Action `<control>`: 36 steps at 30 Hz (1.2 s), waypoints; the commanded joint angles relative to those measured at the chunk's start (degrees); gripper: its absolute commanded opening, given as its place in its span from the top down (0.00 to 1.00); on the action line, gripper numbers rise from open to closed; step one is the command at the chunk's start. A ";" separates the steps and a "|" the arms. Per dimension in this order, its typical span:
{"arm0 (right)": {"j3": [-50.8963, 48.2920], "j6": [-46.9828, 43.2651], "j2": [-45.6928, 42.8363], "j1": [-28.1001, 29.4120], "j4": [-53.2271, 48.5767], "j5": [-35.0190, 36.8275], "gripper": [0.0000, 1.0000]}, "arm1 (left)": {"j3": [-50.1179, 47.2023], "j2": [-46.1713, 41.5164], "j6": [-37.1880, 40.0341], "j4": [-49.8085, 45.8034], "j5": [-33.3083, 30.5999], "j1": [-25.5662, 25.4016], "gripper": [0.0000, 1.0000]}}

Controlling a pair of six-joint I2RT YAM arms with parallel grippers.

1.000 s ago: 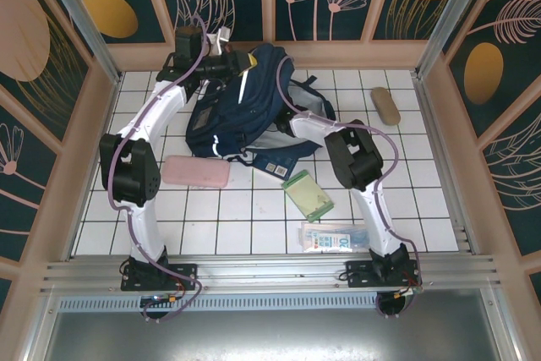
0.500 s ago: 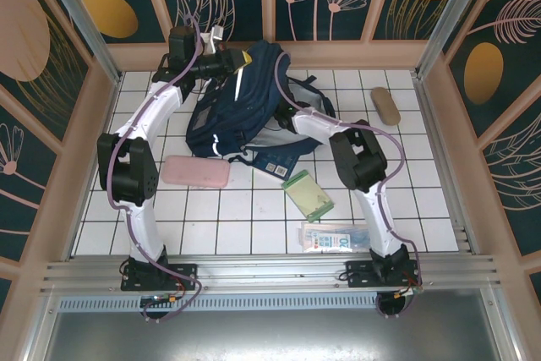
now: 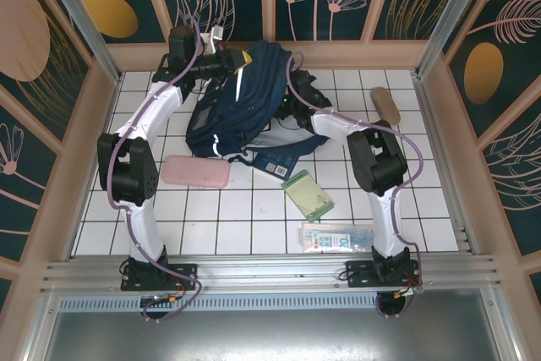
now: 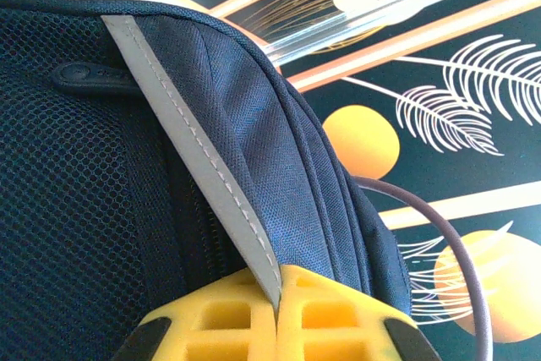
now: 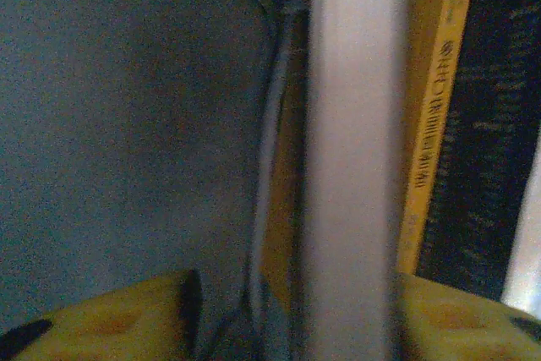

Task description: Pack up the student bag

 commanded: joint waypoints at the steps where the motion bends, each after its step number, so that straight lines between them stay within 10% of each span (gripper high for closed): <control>1: 6.39 5.50 4.34 2.39 6.36 -5.22 0.51 | 1.61 -1.78 -0.49 7.62 0.92 0.87 1.00; 8: 15.87 1.75 3.41 4.62 -17.45 12.35 0.29 | 1.39 -2.66 -0.53 7.67 0.57 1.40 1.00; 14: -0.22 9.51 -3.07 2.08 4.79 1.61 0.76 | 1.18 -2.44 -0.92 7.98 0.62 1.92 1.00; 16: 1.22 9.86 -2.11 1.94 6.01 -3.22 0.78 | 1.13 -2.49 -1.06 8.22 0.67 2.03 1.00; 23: -3.53 23.29 -0.96 -0.07 30.75 -15.07 0.34 | 1.20 -2.66 -2.01 9.35 0.92 2.44 1.00; 36: 24.94 -9.75 1.18 3.24 -40.01 16.83 0.19 | 0.04 -5.85 -4.37 11.90 0.15 4.65 1.00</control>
